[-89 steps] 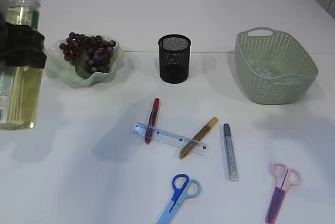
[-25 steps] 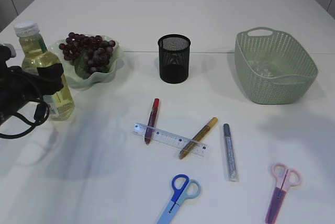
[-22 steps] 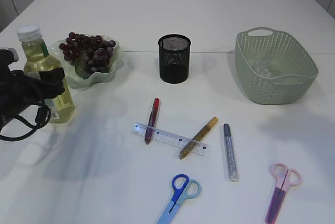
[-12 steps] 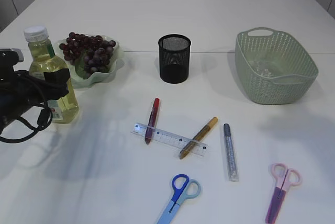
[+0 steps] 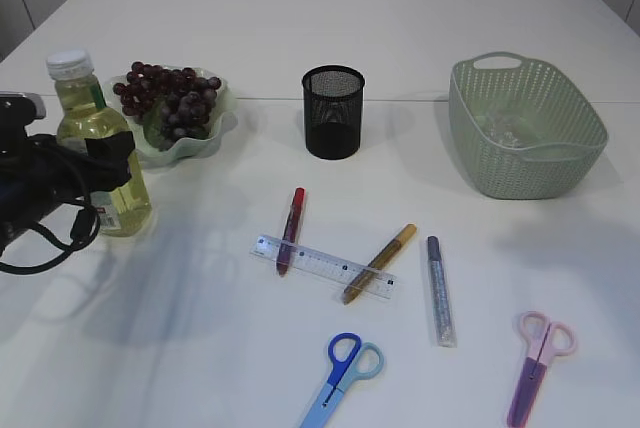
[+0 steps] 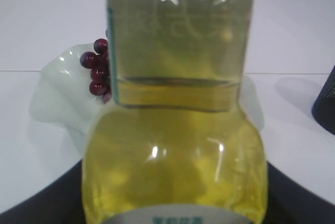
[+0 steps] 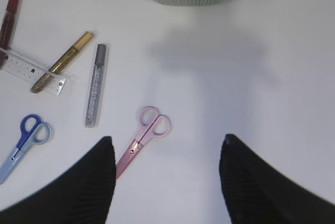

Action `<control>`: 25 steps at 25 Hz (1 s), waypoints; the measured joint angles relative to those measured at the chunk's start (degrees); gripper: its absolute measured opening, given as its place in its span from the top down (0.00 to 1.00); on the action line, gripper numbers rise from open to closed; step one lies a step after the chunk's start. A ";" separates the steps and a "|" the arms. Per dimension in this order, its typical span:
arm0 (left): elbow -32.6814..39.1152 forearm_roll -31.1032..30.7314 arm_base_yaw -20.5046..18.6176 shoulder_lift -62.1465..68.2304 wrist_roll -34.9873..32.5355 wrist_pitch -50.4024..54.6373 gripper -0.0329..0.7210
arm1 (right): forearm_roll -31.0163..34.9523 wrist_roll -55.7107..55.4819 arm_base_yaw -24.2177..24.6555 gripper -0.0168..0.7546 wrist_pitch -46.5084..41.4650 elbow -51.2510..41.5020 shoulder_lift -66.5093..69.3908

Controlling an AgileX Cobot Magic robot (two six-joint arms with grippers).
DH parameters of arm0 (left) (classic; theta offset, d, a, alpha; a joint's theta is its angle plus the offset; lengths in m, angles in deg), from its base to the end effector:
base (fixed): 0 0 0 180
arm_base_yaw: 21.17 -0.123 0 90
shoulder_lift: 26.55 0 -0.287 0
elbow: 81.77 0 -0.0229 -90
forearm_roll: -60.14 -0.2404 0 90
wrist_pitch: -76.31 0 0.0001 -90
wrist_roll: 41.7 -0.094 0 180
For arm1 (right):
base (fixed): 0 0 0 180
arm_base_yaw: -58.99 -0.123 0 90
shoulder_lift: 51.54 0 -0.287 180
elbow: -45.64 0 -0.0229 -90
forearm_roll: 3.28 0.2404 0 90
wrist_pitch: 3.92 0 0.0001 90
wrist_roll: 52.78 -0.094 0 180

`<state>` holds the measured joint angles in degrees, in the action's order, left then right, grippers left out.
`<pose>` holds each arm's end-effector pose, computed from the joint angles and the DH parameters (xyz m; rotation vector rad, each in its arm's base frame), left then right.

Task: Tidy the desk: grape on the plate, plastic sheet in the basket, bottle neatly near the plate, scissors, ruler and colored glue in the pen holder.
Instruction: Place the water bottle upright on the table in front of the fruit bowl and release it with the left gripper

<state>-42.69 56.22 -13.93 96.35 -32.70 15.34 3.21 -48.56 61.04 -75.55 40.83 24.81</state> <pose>0.3407 -0.0489 0.1243 0.0458 1.7689 -0.2342 0.2093 0.0026 0.3784 -0.0375 2.6589 0.1192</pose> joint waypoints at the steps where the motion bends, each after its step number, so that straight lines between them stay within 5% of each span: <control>1: 0.00 -0.21 0.00 0.00 -0.07 0.00 0.31 | 0.00 0.00 0.00 0.34 0.00 0.00 0.00; 6: 0.00 -0.65 0.00 0.00 -0.87 0.00 0.24 | 0.00 0.00 0.00 0.34 0.00 0.00 0.00; 25: 2.11 -1.72 0.00 0.00 -4.94 -2.20 0.24 | 0.95 0.00 0.00 0.34 0.00 0.00 0.00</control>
<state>-40.58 54.50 -13.93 96.35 -37.64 13.14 4.16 -48.56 61.04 -75.55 40.83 24.81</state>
